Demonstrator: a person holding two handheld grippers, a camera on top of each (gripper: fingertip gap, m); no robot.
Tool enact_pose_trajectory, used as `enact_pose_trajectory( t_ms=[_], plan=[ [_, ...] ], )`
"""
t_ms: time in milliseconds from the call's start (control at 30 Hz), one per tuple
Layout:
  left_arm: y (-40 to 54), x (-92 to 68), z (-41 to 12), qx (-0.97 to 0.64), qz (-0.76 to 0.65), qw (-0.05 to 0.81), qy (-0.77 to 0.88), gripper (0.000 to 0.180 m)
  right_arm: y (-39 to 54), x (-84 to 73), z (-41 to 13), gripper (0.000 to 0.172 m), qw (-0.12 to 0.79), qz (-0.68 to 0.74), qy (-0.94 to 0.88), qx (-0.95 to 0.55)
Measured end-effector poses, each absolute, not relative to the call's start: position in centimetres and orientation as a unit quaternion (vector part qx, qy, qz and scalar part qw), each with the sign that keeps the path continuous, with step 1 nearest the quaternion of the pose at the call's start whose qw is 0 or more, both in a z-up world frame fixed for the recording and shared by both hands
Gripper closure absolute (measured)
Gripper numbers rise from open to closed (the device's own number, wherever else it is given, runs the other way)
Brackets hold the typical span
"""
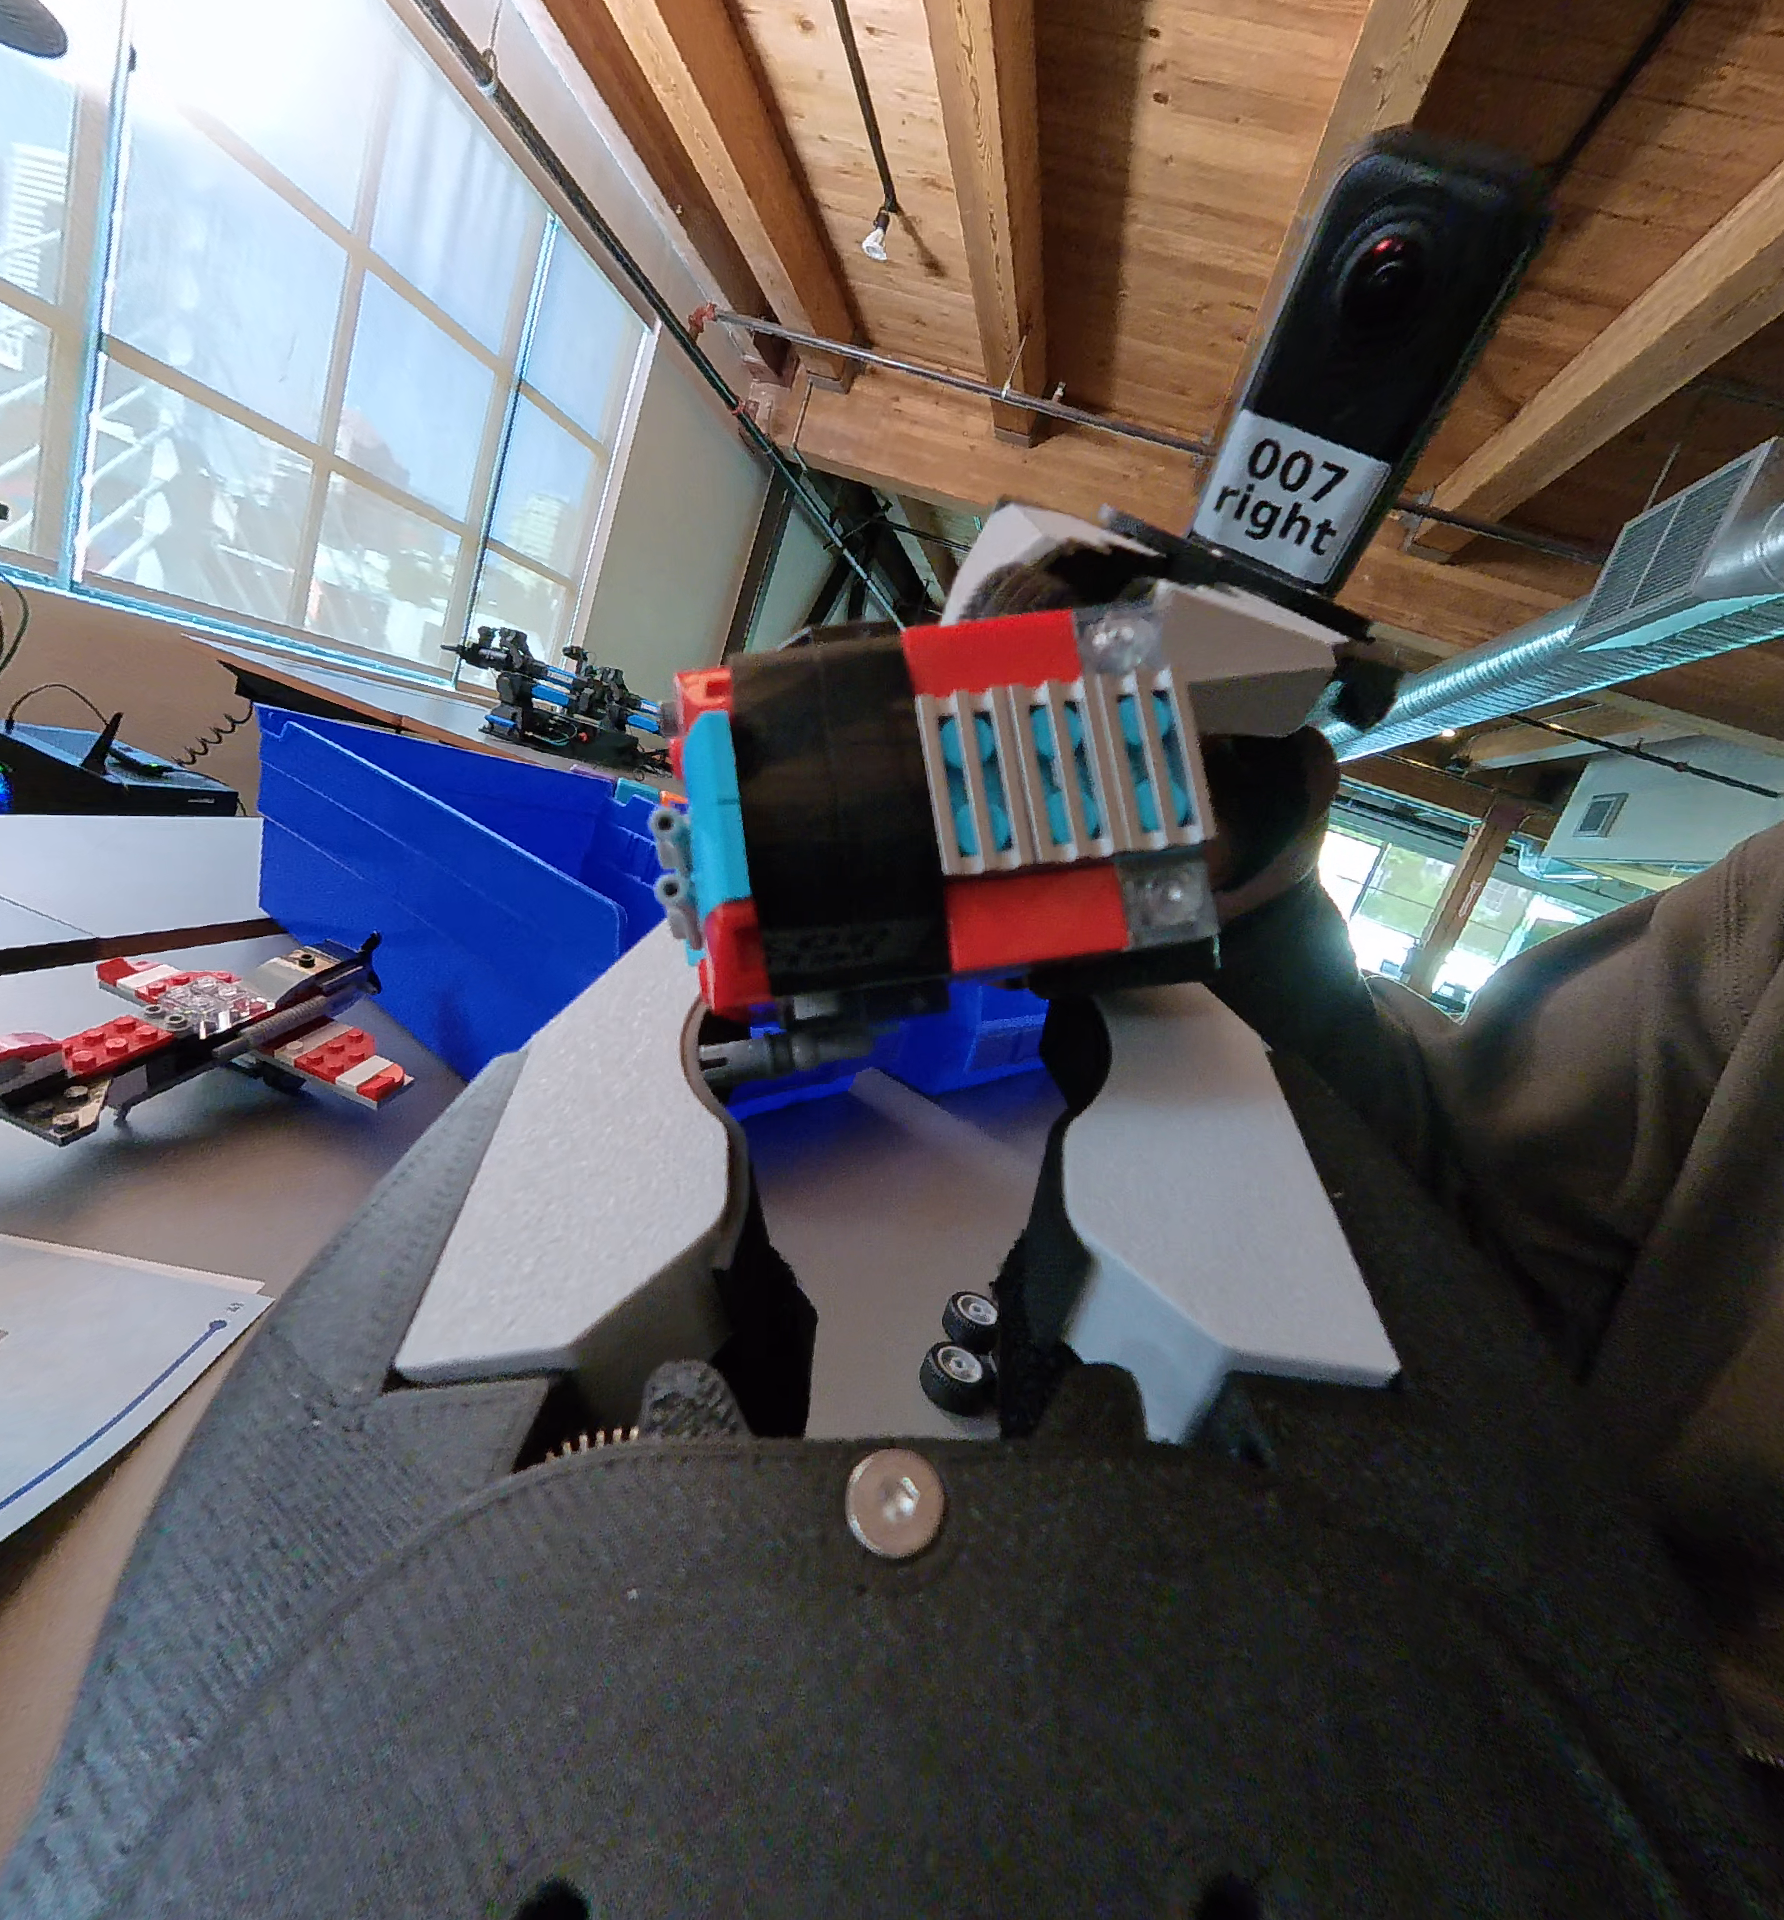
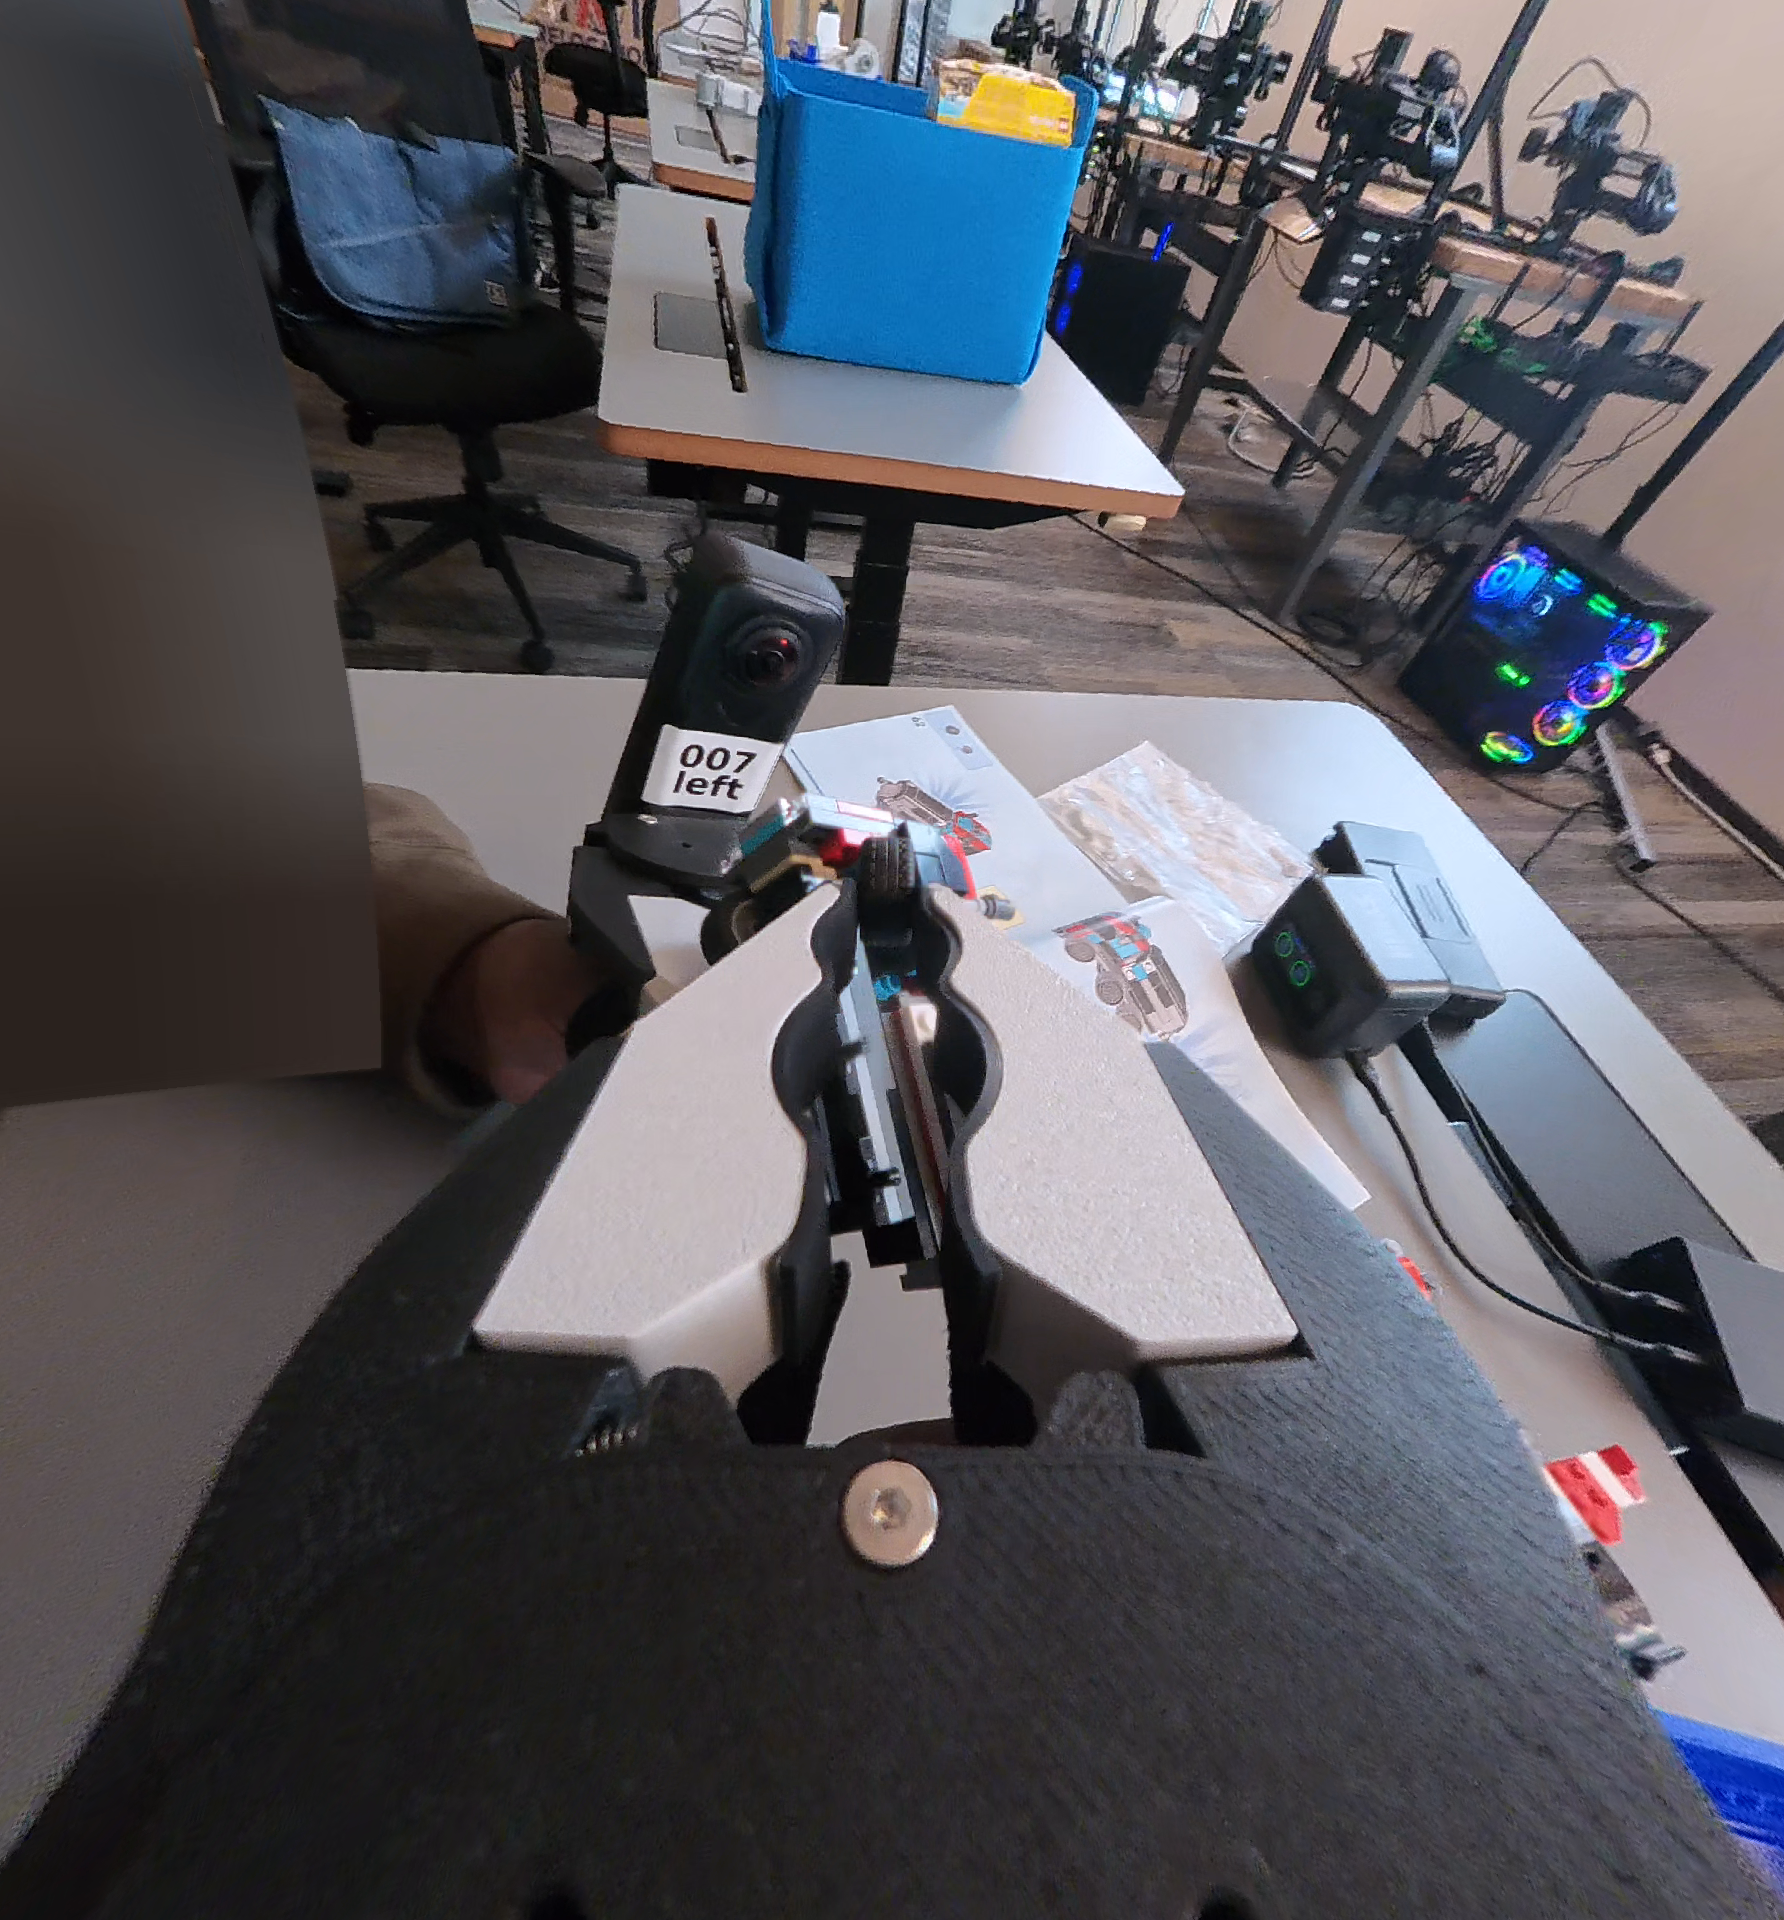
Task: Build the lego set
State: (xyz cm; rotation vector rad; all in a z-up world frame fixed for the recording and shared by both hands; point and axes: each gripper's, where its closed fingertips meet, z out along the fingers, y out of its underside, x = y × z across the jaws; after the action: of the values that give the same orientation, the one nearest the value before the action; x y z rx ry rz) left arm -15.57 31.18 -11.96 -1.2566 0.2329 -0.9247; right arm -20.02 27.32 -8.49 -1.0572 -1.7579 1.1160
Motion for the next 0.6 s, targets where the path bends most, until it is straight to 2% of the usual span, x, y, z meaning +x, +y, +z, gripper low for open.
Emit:
enact_pose_trajectory(
  t_ms=[300,600],
  plan=[
    [31.25,-15.37,-12.18,-0.572,-0.409,0.703,0.11,0.125,26.52,-19.79,-8.85,0.161,0.368,0.454,-0.703,-0.406],
    [31.27,-15.48,-12.09,-0.57,-0.413,0.702,0.106,0.125,26.86,-19.7,-8.94,0.161,0.393,0.418,-0.718,-0.394]
  ],
)
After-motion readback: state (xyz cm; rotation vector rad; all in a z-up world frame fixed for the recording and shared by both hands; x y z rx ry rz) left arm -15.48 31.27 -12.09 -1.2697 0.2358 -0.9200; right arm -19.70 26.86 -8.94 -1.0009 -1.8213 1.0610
